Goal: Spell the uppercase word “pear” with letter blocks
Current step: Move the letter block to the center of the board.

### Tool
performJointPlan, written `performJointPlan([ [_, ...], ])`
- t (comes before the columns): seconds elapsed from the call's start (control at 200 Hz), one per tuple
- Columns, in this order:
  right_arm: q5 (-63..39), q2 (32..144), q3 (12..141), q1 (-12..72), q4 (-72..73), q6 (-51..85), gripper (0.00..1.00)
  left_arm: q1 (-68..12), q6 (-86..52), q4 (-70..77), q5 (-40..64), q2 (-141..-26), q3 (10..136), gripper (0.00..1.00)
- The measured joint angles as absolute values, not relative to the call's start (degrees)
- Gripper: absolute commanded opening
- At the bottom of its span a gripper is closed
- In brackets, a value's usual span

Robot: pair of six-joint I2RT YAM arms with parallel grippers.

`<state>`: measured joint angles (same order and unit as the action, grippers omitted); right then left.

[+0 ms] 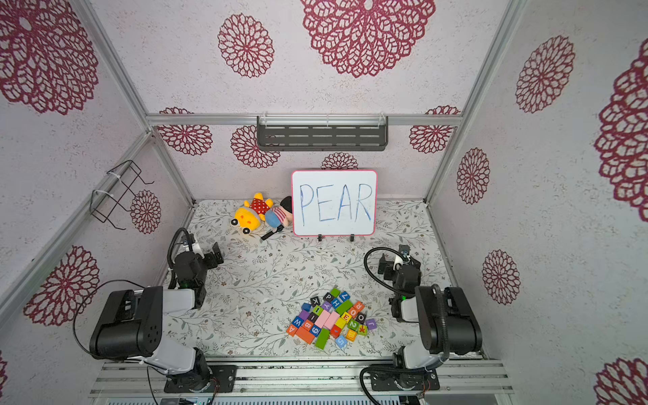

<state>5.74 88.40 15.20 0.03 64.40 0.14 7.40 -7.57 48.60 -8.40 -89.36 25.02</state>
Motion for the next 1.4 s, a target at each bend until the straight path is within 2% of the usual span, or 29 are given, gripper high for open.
performJointPlan([
  [0.846, 5.76, 88.38, 15.2, 0.03, 64.45, 0.12, 0.99, 7.4, -7.6, 48.6, -8.54, -89.36, 25.02, 0.98],
  [0.921, 7.27, 87.33, 15.2, 0.78, 63.37, 0.01, 0.99, 6.39, -8.43, 47.44, -13.96, -88.75, 25.08, 0.98],
  [1.021, 14.06, 80.05, 16.47, 5.34, 53.49, 0.38, 0.99, 1.76, -8.93, 38.7, -26.15, -85.84, 28.4, 0.98],
  [1.146, 19.57, 71.64, 25.96, 11.27, 36.93, 6.87, 0.99, -5.76, -10.83, 23.99, -36.53, -82.32, 38.83, 0.98],
  [1.271, 19.35, 67.05, 32.58, 13.61, 23.86, 13.76, 0.99, -11.75, -17.34, 7.9, -39.44, -79.22, 48.21, 0.98],
  [1.401, 15.42, 68.58, 37.76, 16.53, 8.32, 19.66, 0.99, -17.82, -23.75, -3.7, -37.36, -76.27, 50.13, 0.98],
])
